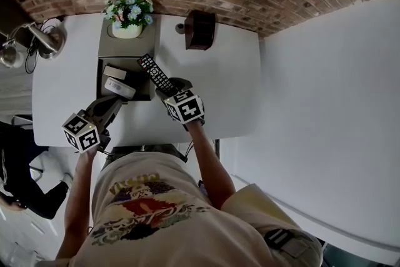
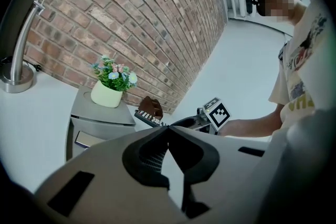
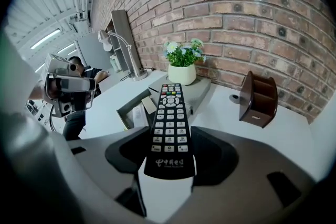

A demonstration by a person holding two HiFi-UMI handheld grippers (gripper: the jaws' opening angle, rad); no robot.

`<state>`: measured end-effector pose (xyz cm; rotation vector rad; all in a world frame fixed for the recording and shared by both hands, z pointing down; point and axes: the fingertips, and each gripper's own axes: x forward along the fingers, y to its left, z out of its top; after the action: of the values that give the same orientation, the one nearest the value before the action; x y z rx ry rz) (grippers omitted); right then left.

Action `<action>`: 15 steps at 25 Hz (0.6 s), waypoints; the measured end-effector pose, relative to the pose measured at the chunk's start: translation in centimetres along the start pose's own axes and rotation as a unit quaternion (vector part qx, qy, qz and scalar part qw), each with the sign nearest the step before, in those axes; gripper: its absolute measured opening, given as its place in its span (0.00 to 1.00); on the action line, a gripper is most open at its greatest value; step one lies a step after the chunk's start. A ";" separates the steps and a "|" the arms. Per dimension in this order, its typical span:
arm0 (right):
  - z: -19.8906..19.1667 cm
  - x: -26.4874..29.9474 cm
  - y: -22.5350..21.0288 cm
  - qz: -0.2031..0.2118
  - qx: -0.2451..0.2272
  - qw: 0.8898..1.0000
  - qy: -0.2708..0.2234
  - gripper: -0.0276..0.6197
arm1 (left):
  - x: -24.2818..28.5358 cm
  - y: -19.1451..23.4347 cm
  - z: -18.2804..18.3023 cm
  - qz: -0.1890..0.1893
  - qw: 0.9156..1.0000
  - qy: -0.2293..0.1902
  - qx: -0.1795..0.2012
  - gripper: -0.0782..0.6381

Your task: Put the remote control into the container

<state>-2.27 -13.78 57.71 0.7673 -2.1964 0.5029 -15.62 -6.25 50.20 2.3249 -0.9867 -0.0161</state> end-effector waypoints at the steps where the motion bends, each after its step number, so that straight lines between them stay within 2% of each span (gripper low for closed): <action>1: 0.2 0.3 0.4 0.001 -0.001 1.000 0.002 0.42 | -0.3 0.3 -0.1 -0.001 1.000 0.000 -0.002 0.12; 7: 1.3 2.9 2.7 0.015 -0.016 1.000 0.018 0.42 | -2.0 1.9 -0.7 -0.002 1.000 0.003 -0.018 0.12; 15: 1.8 6.2 4.7 0.032 -0.042 0.998 0.046 0.42 | -5.3 4.6 -2.3 0.020 0.999 -0.009 -0.043 0.12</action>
<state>-9.67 -13.56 60.75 0.6193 -2.1468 0.4643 -21.91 -4.06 53.37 2.2305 -1.0214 -0.0611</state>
